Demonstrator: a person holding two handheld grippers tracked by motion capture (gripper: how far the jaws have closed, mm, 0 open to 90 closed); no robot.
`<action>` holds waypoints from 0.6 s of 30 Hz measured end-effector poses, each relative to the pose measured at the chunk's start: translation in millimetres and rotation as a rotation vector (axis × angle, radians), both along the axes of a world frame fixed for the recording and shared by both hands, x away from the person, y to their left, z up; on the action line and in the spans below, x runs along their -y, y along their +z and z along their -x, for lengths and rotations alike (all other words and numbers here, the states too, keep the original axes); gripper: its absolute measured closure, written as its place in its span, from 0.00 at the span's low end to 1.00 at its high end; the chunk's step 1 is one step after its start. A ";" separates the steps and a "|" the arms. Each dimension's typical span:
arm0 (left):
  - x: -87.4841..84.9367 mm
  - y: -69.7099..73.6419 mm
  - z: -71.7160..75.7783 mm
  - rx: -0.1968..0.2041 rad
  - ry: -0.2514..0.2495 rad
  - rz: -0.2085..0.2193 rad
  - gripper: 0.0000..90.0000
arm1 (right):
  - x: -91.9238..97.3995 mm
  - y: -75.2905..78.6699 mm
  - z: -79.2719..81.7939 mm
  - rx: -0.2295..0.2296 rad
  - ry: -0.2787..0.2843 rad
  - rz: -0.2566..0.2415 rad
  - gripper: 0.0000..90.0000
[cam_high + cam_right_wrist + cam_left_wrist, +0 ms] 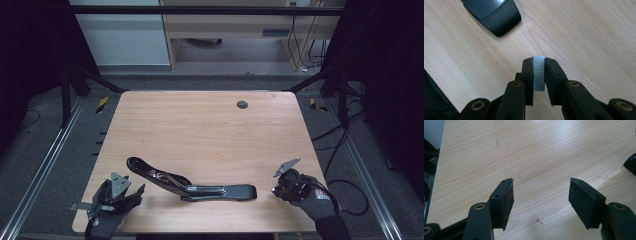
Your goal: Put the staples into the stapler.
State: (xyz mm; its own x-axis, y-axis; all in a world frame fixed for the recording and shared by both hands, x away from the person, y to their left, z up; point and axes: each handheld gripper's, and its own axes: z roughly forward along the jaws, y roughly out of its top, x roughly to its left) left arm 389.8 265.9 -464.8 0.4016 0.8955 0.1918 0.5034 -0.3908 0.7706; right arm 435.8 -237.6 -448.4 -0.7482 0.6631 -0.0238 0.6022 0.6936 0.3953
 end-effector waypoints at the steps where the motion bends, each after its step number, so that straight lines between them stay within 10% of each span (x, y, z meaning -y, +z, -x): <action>1: 0.2 -0.6 -0.4 -0.002 -0.001 -0.001 0.40 | -1.0 3.3 -0.1 0.006 0.007 -0.016 0.87; 18: -0.2 -1.1 -0.9 -0.009 -0.002 0.001 0.40 | -32.9 38.8 -9.7 0.087 0.127 -0.107 0.87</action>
State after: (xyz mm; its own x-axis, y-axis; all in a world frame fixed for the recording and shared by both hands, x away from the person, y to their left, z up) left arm 390.7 266.0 -465.9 0.4050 0.8950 0.1870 0.5098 -0.3908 0.7665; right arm 445.5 -204.6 -409.6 -0.8240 0.5660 -0.0264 0.4731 0.7129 0.5176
